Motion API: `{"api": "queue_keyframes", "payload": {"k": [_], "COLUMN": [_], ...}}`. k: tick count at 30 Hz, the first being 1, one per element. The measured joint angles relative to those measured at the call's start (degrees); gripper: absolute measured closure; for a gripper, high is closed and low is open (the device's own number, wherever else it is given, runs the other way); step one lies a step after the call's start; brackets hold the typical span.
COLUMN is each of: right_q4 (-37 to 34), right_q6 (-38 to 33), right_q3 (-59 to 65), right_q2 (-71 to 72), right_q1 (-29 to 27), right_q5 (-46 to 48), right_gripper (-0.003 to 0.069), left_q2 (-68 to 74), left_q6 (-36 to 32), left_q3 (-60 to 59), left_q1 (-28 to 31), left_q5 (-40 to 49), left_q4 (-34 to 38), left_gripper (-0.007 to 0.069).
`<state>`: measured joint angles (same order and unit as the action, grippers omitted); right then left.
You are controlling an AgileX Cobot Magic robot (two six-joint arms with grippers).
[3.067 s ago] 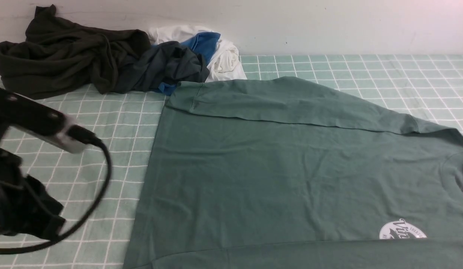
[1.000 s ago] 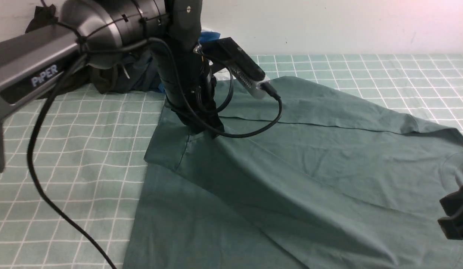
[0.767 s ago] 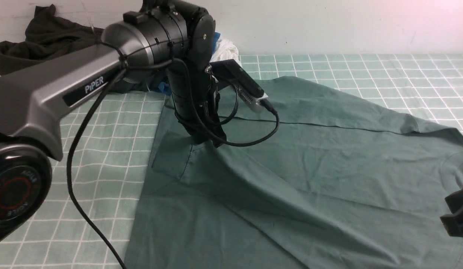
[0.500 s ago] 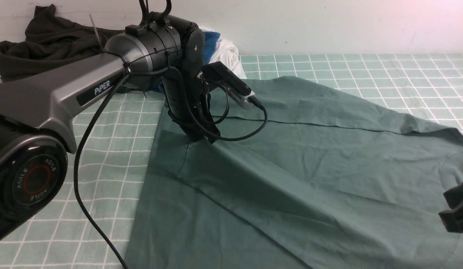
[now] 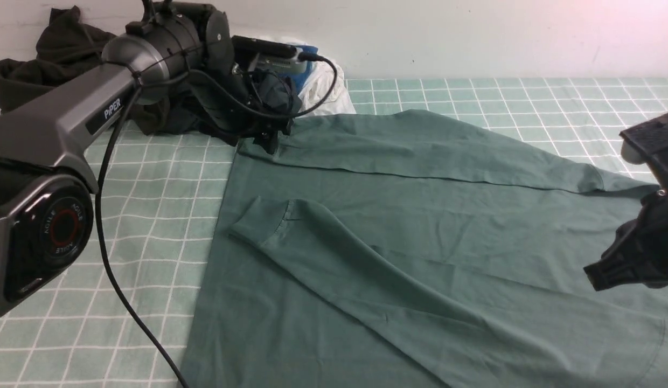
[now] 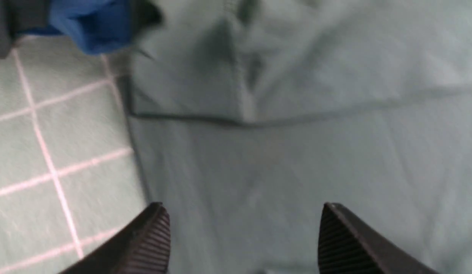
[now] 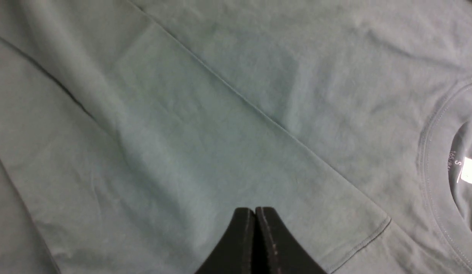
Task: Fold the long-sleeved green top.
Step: Use the left arm to clamp the cuff farthest from it
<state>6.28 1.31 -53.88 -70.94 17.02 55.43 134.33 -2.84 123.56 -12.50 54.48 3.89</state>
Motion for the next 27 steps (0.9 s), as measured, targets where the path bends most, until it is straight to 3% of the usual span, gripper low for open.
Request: {"api": "queue_keyframes", "payload": {"k": [12,21,25,27], "right_q4": [1.15,1.52,1.7,1.7], "right_q6": [0.0,0.0,0.0,0.0], "right_q3": [-0.16,-0.16,-0.16,-0.16], "right_q2": [-0.62,-0.62,-0.62,-0.62], "right_q1": [0.0,0.0,0.0,0.0], "right_q5": [-3.76,-5.14,-5.14,-5.14], "right_gripper": [0.0673,0.0673,0.0673,0.0673], "left_q2": [8.81,11.23,11.43,11.43], "left_q6": [1.19,0.76,0.41,-0.5], "left_q3": [5.85,5.91,5.91,6.18], "left_q1": [2.96,2.9,2.9,2.9], "left_q5": [-11.63,-14.45,-14.45,-13.93], "left_q4": [1.5,3.88,3.94,4.28], "left_gripper": [0.0141,0.0142,0.0179,0.0257]}}
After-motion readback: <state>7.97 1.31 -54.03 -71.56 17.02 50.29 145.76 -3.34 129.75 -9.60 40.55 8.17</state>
